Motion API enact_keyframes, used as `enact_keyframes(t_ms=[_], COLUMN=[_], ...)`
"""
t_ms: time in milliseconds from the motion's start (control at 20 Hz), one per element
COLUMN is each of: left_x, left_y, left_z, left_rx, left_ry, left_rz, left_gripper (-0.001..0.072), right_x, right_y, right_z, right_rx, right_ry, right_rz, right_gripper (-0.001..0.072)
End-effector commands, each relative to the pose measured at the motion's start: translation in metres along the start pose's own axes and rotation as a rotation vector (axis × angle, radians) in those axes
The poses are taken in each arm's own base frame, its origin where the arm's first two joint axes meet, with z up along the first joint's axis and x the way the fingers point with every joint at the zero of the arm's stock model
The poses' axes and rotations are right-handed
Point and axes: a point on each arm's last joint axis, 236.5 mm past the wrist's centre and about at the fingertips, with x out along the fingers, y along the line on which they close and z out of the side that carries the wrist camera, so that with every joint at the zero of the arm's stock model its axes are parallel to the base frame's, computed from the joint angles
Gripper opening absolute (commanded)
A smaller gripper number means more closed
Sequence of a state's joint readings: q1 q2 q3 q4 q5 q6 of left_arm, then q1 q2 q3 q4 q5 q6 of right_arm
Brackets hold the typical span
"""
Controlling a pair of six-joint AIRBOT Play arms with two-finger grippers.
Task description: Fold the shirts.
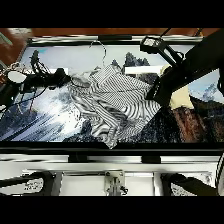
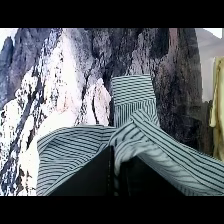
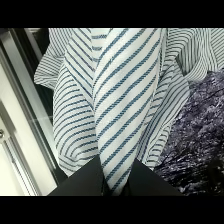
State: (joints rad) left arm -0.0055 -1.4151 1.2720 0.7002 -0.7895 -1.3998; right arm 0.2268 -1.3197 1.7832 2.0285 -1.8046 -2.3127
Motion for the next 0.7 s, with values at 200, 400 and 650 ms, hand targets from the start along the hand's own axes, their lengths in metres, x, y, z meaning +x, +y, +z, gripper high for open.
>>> enact_keyframes(t_ms=[200,400,650], left_x=[-0.007,-0.010,-0.013], left_y=[-0.004,0.019,0.030], left_z=[-0.012,-0.033,-0.033], left_rx=[0.087,0.176,0.224], left_ry=[0.074,0.169,0.182], left_rz=[0.007,0.094,0.143], left_gripper=[0.0064,0.0063,0.0063], right_x=[0.007,0.005,0.007], right_y=[-0.015,-0.027,-0.018], right_z=[-0.010,-0.016,-0.005], right_rx=[0.016,0.026,0.016], right_ry=[0.060,0.081,0.038], right_rz=[-0.049,-0.100,-0.062], right_gripper=[0.0078,0.0078,0.0078])
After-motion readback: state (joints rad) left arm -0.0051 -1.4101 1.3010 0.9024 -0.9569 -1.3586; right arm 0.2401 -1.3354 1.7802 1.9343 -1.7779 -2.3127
